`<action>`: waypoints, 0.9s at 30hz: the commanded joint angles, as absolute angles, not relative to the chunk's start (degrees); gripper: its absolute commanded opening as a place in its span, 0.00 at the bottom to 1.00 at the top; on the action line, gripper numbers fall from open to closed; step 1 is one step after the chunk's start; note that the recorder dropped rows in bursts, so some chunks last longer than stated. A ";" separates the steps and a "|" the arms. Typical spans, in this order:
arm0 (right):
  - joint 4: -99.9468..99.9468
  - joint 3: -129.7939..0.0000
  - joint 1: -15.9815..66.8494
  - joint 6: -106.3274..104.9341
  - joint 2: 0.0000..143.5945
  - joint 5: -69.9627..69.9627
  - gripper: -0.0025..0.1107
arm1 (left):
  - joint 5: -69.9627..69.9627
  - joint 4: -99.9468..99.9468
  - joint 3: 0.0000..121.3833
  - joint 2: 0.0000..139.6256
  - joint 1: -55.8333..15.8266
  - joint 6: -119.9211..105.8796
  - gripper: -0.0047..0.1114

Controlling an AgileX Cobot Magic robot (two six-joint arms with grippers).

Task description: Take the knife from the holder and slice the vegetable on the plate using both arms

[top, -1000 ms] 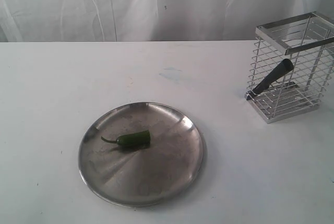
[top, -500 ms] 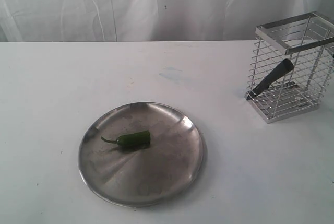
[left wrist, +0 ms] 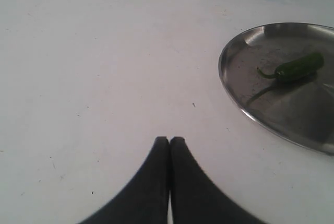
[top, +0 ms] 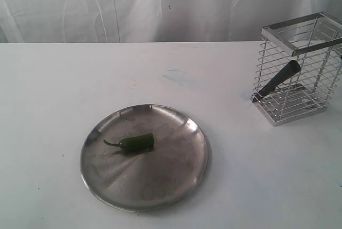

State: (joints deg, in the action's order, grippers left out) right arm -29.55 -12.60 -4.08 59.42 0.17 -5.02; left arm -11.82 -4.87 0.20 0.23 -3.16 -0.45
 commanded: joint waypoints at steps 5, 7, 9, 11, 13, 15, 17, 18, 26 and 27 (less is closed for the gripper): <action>14.43 -23.50 -4.04 40.90 0.00 -14.13 0.02 | -12.06 -5.04 0.00 0.00 -3.55 -0.48 0.04; 20.27 -23.62 -4.04 40.90 0.00 -13.34 0.02 | -12.06 -5.04 0.00 0.00 -3.55 -0.48 0.04; 24.35 -23.62 -4.04 40.90 0.00 -9.45 0.02 | -12.06 -5.04 0.00 0.00 -3.55 -0.48 0.04; 27.50 -23.40 -4.04 40.52 0.00 -4.84 0.02 | -12.06 -5.04 0.00 0.00 -3.55 -0.48 0.04; 31.36 -23.25 -4.04 37.74 0.00 1.90 0.02 | -12.06 -5.04 0.00 0.00 -3.55 -0.48 0.04; 34.35 -23.25 -4.04 31.75 0.00 8.75 0.02 | -12.06 -5.04 0.00 0.00 -3.55 -0.48 0.04; 35.99 -22.55 -3.53 24.86 0.80 13.50 0.02 | -12.06 -5.04 0.00 0.00 -3.55 -0.48 0.04; 36.12 -21.90 -2.73 22.97 1.62 15.31 0.02 | -12.06 -5.04 0.00 0.00 -3.55 -0.48 0.04; 37.49 -18.78 1.93 17.78 6.78 24.25 0.02 | -12.06 -5.04 0.00 0.00 -3.55 -0.48 0.04; 38.62 -18.77 2.26 17.78 7.40 25.86 0.02 | -12.06 -5.04 0.00 0.00 -3.55 -0.48 0.04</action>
State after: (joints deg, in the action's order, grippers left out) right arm 36.50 -18.82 1.35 19.26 6.10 22.32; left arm -11.82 -4.82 0.20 0.23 -3.16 -0.45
